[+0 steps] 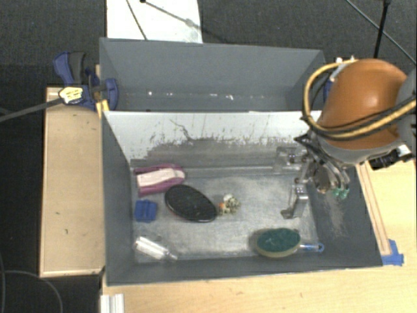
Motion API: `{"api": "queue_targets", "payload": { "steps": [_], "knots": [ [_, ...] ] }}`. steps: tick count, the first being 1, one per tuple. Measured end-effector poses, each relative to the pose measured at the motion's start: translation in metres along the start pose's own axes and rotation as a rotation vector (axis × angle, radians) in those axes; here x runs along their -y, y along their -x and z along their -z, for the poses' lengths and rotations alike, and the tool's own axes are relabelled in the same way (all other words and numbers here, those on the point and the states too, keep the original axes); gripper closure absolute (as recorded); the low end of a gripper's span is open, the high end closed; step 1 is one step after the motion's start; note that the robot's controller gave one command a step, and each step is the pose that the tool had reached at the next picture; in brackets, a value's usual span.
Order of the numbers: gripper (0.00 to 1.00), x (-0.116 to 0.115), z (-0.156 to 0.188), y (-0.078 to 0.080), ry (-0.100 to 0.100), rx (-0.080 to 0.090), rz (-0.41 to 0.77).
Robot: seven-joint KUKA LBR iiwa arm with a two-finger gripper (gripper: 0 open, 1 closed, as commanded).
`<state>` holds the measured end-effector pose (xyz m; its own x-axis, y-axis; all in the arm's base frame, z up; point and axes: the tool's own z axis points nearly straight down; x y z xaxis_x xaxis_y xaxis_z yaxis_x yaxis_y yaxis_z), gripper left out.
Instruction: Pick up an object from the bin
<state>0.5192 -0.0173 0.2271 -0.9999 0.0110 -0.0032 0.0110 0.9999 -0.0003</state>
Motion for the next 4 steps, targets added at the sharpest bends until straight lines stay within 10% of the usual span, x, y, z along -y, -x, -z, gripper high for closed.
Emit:
{"api": "queue_targets", "payload": {
  "steps": [1, 2, 3, 4],
  "knots": [
    [0.0, 0.033, -0.11, -0.042, 0.002, -0.009, 0.176],
    [0.0, 0.015, -0.157, -0.036, 0.0, 0.012, 0.227],
    [0.0, 0.072, -0.156, -0.031, -0.002, 0.007, 0.255],
    [1.0, 0.069, -0.156, -0.031, 0.0, 0.005, 0.26]
  ]
}}
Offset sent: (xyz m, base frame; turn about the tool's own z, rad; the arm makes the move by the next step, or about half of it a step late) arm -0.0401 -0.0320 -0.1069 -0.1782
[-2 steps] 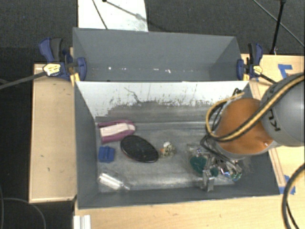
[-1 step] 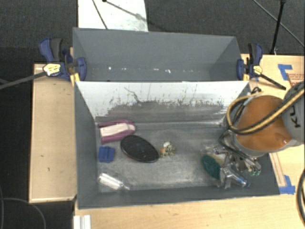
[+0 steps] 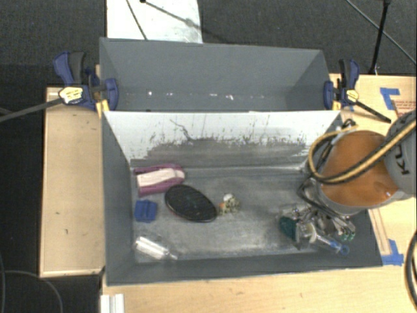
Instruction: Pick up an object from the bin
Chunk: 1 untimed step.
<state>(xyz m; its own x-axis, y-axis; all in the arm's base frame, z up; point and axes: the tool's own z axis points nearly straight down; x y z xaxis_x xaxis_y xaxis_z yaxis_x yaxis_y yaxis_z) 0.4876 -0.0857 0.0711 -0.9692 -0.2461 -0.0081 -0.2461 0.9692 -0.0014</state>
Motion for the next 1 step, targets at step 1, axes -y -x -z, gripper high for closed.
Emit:
{"api": "queue_targets", "payload": {
  "steps": [1],
  "knots": [
    [1.0, -0.0012, 0.1159, 0.0483, -0.003, 0.004, -0.045]
  ]
}}
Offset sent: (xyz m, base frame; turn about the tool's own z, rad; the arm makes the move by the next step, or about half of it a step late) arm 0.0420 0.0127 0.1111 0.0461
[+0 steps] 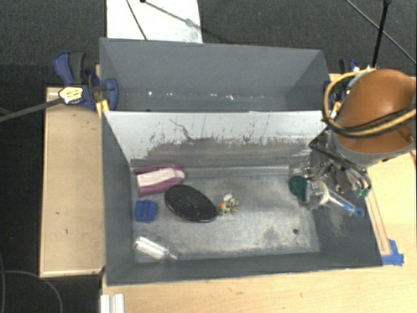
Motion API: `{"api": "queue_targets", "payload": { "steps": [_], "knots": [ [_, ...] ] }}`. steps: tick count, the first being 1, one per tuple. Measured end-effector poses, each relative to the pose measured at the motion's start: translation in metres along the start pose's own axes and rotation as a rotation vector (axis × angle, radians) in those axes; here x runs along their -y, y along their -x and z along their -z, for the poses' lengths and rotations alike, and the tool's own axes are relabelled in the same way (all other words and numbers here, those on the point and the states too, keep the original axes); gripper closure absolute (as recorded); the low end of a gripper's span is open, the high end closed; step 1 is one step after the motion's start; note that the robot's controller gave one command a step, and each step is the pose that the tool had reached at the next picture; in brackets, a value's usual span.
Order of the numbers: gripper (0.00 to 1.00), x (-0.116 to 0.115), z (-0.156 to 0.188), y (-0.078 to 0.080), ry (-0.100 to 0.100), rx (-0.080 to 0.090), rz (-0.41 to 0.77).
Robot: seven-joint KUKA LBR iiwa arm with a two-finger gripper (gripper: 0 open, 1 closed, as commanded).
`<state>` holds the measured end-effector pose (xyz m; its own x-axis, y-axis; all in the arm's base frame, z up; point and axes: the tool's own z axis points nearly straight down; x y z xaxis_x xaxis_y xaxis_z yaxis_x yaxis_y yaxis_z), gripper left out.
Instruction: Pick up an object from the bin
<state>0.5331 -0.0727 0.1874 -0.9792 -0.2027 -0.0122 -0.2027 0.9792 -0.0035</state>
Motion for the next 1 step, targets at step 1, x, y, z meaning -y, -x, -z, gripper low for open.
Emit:
{"api": "queue_targets", "payload": {
  "steps": [1],
  "knots": [
    [1.0, 0.0232, 0.1057, 0.0149, 0.0, -0.002, 0.253]
  ]
}}
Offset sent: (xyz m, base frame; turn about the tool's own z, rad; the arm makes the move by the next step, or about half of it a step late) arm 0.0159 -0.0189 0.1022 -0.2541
